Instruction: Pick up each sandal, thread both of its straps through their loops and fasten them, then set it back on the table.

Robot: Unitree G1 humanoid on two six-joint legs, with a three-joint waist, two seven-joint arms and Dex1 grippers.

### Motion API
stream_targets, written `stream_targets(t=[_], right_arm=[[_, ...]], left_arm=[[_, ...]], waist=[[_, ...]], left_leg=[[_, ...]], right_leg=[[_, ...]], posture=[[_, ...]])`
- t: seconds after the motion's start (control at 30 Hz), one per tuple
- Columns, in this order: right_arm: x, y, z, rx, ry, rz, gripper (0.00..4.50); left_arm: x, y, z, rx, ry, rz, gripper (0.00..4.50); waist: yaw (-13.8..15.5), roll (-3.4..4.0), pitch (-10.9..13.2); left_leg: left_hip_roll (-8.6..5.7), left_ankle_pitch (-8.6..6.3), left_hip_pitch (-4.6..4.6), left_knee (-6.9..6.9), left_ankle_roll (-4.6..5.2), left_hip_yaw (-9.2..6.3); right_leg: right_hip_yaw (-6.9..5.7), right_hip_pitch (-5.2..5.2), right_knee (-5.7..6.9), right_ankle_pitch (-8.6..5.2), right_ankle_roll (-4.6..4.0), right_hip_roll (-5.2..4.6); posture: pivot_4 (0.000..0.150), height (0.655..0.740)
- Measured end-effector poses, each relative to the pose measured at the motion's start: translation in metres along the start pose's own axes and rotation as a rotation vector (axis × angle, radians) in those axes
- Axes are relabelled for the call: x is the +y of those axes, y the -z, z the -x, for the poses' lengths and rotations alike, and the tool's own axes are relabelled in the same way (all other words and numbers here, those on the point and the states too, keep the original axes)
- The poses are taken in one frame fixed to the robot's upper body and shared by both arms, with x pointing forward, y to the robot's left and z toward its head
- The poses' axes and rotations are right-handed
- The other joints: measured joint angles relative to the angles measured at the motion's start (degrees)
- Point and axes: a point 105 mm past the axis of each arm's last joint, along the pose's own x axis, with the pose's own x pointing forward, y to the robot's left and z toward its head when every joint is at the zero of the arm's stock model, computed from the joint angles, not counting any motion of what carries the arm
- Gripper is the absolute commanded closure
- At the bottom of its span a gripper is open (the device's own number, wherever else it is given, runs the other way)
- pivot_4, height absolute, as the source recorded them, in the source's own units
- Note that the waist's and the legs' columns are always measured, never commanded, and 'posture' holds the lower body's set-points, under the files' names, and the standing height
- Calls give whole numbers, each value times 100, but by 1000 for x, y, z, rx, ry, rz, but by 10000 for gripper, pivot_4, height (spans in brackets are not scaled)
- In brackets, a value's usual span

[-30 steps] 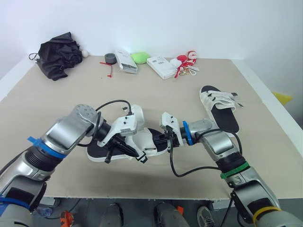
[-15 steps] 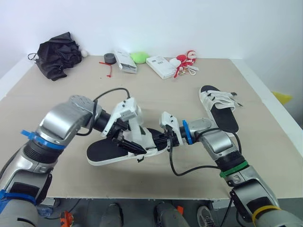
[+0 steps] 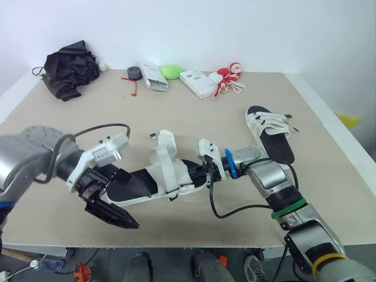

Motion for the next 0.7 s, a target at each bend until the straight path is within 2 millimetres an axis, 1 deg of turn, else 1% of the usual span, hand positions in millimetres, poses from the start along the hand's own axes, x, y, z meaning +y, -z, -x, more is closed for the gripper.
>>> stream_targets(t=[0.03,0.07,0.13,0.23,0.3,0.33,0.37,0.43,0.53,0.7], right_arm=[[0,0,0,0,-2,0,45000],[0,0,0,1,-5,2,45000],[0,0,0,1,-4,2,45000],[0,0,0,3,-2,1,45000],[0,1,0,5,-2,0,45000],[0,0,0,4,-2,3,45000],[0,1,1,8,-1,1,45000],[0,1,0,8,-1,2,45000],[0,1,0,8,-3,2,45000],[0,1,0,8,-3,3,45000]], left_arm=[[2,8,-6,-2,-3,22,2741],[13,33,-20,17,-51,78,2741],[17,41,-23,28,-73,99,2741],[22,46,-24,36,-113,87,2741],[37,57,-29,-7,-181,105,2741],[46,66,-33,-23,-211,143,2741],[56,69,-33,-43,-259,134,2741],[65,71,-30,-45,-313,113,2741],[69,72,-28,-45,-335,102,2741],[71,71,-32,-67,-337,103,2741]], waist=[[-1,2,-1],[7,-12,0],[13,-16,-2],[15,-15,-3],[16,7,-13],[18,-4,-10],[33,-20,-14],[34,-11,-16],[32,-13,-16],[32,-13,-16]], left_leg=[[0,-1,3,-2,1,5],[6,-2,0,-2,1,-2],[7,-2,0,-2,1,0],[7,-2,5,-1,1,11],[3,-3,8,-2,1,18],[5,-3,5,-2,1,13],[8,-3,7,-1,1,8],[7,-2,10,0,1,14],[7,-2,10,1,1,16],[7,-2,10,0,1,15]], right_leg=[[4,0,0,0,3,-1],[-3,-2,0,3,9,6],[-1,-5,0,4,2,7],[5,-5,0,1,-5,3],[10,-2,-1,0,-3,-3],[8,-7,-1,2,-4,3],[2,-3,-1,2,-6,4],[7,-3,-1,5,-11,1],[7,-4,-1,6,-12,0],[6,-5,-1,6,-12,1]], posture=[[1500,7380],[1500,7380],[1500,7380],[1500,7380],[1500,7380],[1500,7380],[1500,7380],[1500,7380],[1500,7380],[1500,7380]])
